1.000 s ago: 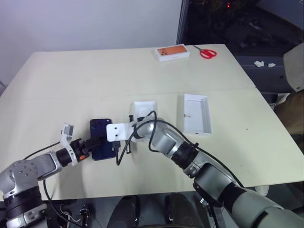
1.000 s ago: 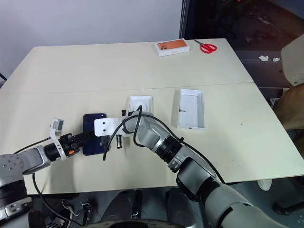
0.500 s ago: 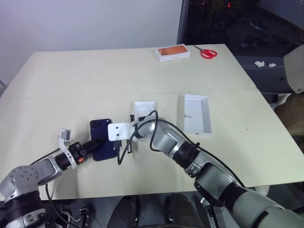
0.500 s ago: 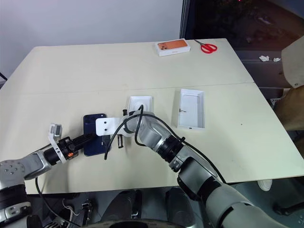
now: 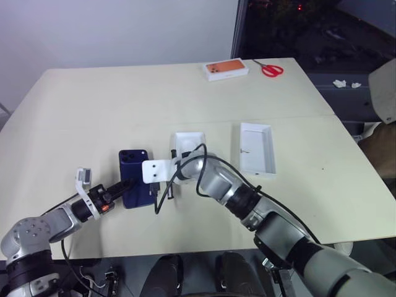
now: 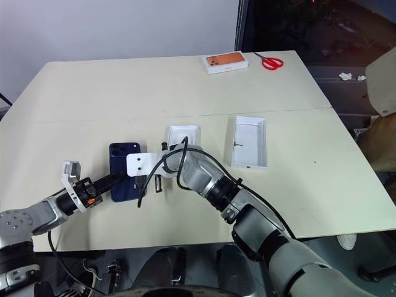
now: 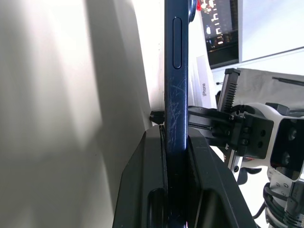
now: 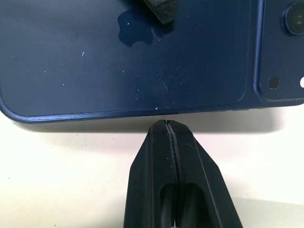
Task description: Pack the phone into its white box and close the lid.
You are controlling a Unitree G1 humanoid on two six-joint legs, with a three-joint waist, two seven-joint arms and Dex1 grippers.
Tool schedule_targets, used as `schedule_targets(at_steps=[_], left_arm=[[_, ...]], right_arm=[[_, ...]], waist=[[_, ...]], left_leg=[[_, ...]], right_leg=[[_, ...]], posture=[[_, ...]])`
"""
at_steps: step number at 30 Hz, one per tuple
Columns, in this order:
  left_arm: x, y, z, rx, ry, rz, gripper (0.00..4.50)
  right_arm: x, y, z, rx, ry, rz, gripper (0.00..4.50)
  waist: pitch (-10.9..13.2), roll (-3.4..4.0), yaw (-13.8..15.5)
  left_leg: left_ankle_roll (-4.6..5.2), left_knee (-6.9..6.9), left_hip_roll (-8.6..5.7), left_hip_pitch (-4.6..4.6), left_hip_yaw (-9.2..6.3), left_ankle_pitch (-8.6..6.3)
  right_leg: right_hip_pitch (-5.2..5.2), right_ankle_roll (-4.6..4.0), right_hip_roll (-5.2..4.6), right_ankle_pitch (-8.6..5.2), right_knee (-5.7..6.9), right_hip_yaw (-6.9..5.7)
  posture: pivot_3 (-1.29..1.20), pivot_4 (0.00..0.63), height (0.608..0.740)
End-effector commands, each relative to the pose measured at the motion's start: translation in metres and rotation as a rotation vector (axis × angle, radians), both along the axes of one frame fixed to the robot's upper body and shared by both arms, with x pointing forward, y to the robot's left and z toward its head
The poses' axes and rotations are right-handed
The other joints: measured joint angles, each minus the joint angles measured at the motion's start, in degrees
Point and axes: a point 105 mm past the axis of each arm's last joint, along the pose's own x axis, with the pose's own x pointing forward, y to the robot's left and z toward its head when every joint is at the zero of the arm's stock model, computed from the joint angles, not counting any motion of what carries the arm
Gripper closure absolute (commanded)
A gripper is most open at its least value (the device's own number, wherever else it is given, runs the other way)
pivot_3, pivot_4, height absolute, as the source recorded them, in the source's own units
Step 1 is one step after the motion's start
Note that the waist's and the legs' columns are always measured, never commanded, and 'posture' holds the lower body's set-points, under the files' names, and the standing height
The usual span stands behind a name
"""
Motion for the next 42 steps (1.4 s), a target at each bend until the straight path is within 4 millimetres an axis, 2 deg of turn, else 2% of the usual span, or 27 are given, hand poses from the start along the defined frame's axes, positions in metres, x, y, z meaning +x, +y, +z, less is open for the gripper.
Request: schedule_targets(at_steps=[1,5,8,11,14,18,20,21,22,26,28,30,34,37,42], left_arm=[[-0.009,0.000,-0.020,-0.038,0.102,0.004,4.48],[-0.010,0.001,-0.011,-0.137,0.079,0.010,4.48],[-0.009,0.001,-0.006,-0.187,0.064,0.012,4.48],[-0.005,0.005,0.005,-0.242,0.027,0.029,4.48],[-0.003,0.007,0.015,-0.291,0.006,0.023,4.50],[-0.003,0.004,0.021,-0.272,0.001,-0.001,4.50],[-0.002,0.003,0.022,-0.268,-0.004,0.001,4.50],[-0.002,0.004,0.024,-0.264,-0.007,-0.002,4.50],[-0.002,0.005,0.025,-0.258,-0.008,-0.005,4.50],[-0.001,0.009,0.033,-0.244,-0.019,-0.009,4.50],[-0.004,0.014,0.038,-0.226,-0.027,-0.015,4.50],[-0.007,0.017,0.041,-0.213,-0.029,-0.023,4.50],[-0.009,0.020,0.042,-0.182,-0.025,-0.026,4.50],[-0.009,0.018,0.041,-0.175,-0.024,-0.029,4.50],[-0.011,0.013,0.038,-0.168,-0.019,-0.038,4.50]], right_arm=[[0.000,0.004,0.017,0.069,0.002,0.011,4.50],[0.001,0.009,0.073,0.399,0.223,-0.041,4.50],[0.001,0.004,0.101,0.592,0.395,-0.064,4.50],[-0.002,-0.008,0.121,0.757,0.558,-0.056,4.50],[-0.001,-0.026,0.132,0.846,0.614,-0.050,3.65],[0.000,-0.050,0.117,0.801,0.557,-0.076,1.65],[0.000,-0.056,0.115,0.799,0.561,-0.081,0.68],[0.000,-0.064,0.107,0.761,0.540,-0.096,0.16],[-0.001,-0.071,0.099,0.718,0.525,-0.106,0.04],[-0.008,-0.087,0.066,0.468,0.344,-0.092,0.04],[-0.020,-0.092,0.045,0.350,0.336,-0.062,0.04],[-0.027,-0.094,0.034,0.284,0.334,-0.042,0.04],[-0.023,-0.096,0.020,0.198,0.281,-0.065,0.04],[-0.020,-0.097,0.015,0.176,0.272,-0.070,0.80],[-0.019,-0.101,0.010,0.137,0.253,-0.073,3.33]], waist=[[0.0,0.00,0.0],[0.0,0.00,0.0],[0.0,0.01,-0.1],[0.0,0.00,0.0],[0.0,-0.03,0.0],[0.0,-0.04,0.1],[0.1,-0.05,0.1],[0.1,-0.04,0.0],[0.1,-0.05,0.0],[0.1,-0.09,0.0],[0.1,-0.18,0.0],[0.2,-0.28,-0.1],[0.2,-0.28,0.0],[0.2,-0.41,0.2],[0.2,-0.48,0.4]], left_leg=[[0.00,0.00,0.00,0.00,0.00,0.00],[0.00,-0.02,0.00,-0.03,0.00,0.00],[0.01,-0.05,0.01,-0.04,0.00,0.00],[0.01,-0.09,0.01,-0.05,0.00,0.00],[0.03,-0.08,0.01,-0.10,0.00,-0.02],[0.09,-0.09,0.00,-0.16,0.02,-0.05],[0.10,-0.10,0.00,-0.20,0.02,-0.06],[0.10,-0.10,0.00,-0.26,0.03,-0.06],[0.09,-0.11,0.00,-0.37,0.03,-0.05],[0.04,0.03,0.02,-0.97,0.02,-0.01],[0.04,0.05,0.01,-1.02,0.04,-0.01],[0.02,0.02,0.03,-1.04,0.03,0.00],[-0.02,0.04,0.06,-1.04,0.03,0.03],[-0.02,0.10,0.06,-1.04,0.01,0.03],[-0.02,0.10,0.06,-1.04,0.01,0.02]], right_leg=[[0.00,0.00,0.00,0.00,0.00,0.00],[-0.02,0.00,0.00,0.00,-0.01,0.01],[-0.03,0.00,0.00,0.00,-0.03,0.01],[-0.02,0.00,-0.01,0.00,-0.09,0.01],[-0.02,0.00,-0.03,0.00,-0.17,0.01],[-0.03,-0.01,-0.05,0.00,-0.29,0.01],[-0.05,0.00,-0.05,0.00,-0.32,0.01],[-0.09,0.00,-0.05,0.00,-0.32,0.02],[-0.09,0.00,-0.05,0.00,-0.28,0.02],[-0.66,0.01,-0.03,0.01,-0.11,0.01],[-0.72,0.01,-0.03,0.01,-0.11,0.02],[-0.75,0.01,0.00,0.01,-0.11,0.01],[-0.76,0.01,0.01,0.01,-0.09,0.00],[-0.71,0.00,0.01,0.01,-0.09,-0.01],[-0.71,0.00,0.00,0.01,-0.12,-0.01]], posture=[[0.00,0.150,0.740],[0.00,0.150,0.740],[0.00,0.150,0.740],[0.00,0.150,0.740],[0.00,0.150,0.740],[0.00,0.150,0.740],[0.00,0.150,0.740],[0.00,0.150,0.740],[0.00,0.150,0.740],[0.00,0.150,0.740],[0.00,0.150,0.740],[0.00,0.150,0.740],[0.00,0.150,0.740],[0.00,0.150,0.740],[0.00,0.150,0.740]])
